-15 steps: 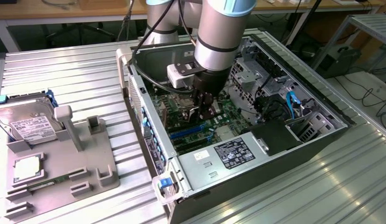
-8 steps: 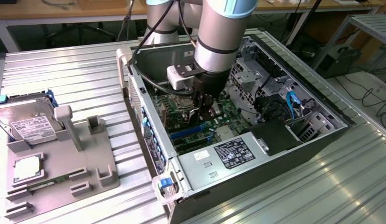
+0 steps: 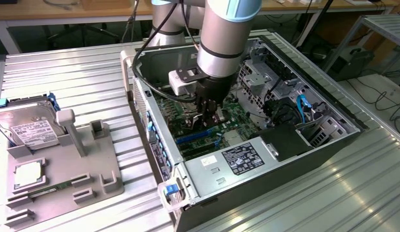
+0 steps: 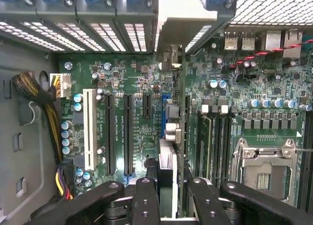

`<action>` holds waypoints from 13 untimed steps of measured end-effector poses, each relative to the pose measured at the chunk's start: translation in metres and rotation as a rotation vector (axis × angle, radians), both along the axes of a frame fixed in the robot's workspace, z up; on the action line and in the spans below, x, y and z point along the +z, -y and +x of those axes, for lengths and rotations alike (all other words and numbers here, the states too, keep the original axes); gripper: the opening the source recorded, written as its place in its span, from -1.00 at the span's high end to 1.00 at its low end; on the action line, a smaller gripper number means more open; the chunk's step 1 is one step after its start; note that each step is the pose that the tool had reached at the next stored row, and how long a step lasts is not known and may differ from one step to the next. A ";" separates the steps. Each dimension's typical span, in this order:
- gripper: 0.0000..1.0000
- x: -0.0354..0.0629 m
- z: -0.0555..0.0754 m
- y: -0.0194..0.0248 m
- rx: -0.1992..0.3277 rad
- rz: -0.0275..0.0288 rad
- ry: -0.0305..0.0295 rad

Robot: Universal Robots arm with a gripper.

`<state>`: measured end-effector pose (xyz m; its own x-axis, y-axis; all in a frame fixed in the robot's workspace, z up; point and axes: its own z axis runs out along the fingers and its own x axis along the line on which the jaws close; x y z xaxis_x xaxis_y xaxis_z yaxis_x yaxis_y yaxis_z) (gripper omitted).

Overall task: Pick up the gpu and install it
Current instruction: 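Insert the gpu into the slot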

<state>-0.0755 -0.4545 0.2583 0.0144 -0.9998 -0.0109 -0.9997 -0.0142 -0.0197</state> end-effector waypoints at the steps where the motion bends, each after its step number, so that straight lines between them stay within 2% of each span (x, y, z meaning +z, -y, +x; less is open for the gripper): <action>1: 0.44 -0.0006 -0.001 0.0000 0.000 0.0001 0.0000; 10: 0.44 -0.0070 -0.006 0.0001 0.000 -0.0001 -0.0030; 13: 0.44 -0.0090 -0.006 0.0031 -0.001 0.0000 -0.0072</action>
<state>-0.0819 -0.4577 0.2492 0.0134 -0.9999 -0.0110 -0.9998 -0.0132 -0.0125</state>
